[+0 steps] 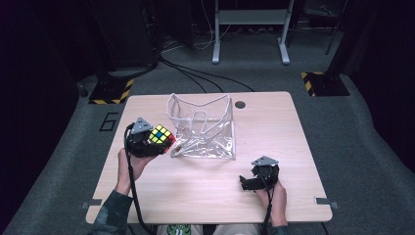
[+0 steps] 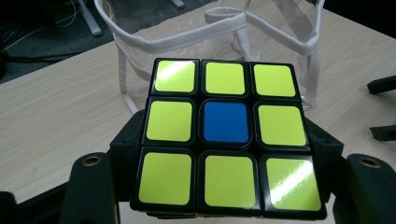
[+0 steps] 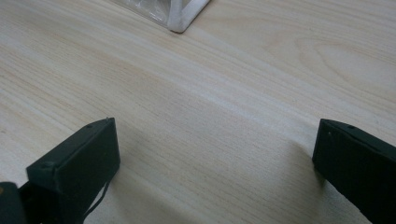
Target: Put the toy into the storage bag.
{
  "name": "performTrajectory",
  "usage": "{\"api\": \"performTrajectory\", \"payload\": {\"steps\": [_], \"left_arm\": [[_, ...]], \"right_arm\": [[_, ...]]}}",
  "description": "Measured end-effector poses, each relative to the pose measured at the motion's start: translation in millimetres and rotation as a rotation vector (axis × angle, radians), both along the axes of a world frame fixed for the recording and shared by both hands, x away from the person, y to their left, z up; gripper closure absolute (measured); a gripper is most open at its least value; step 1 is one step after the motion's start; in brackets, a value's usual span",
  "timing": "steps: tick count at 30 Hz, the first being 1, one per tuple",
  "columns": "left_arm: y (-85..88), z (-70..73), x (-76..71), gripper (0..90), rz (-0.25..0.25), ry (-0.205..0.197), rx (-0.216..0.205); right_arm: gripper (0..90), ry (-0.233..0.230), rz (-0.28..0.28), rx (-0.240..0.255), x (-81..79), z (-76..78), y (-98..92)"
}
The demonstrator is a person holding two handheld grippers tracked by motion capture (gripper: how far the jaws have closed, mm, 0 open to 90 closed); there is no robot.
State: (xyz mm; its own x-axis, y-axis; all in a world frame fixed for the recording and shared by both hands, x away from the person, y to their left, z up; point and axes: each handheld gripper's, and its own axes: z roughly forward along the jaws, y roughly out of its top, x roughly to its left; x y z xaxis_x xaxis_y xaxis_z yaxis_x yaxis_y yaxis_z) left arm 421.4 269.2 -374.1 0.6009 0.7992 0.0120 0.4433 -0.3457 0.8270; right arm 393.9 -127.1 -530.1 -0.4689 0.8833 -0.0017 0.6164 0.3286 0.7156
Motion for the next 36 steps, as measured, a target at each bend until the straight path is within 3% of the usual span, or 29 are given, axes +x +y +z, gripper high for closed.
{"api": "performTrajectory", "payload": {"steps": [36], "left_arm": [[-11.9, 46.8, 32.0, 34.1, -0.025, -0.043, 0.029]], "right_arm": [[0.0, 0.002, -0.008, 0.002, 0.0, 0.1, 0.2]]}}
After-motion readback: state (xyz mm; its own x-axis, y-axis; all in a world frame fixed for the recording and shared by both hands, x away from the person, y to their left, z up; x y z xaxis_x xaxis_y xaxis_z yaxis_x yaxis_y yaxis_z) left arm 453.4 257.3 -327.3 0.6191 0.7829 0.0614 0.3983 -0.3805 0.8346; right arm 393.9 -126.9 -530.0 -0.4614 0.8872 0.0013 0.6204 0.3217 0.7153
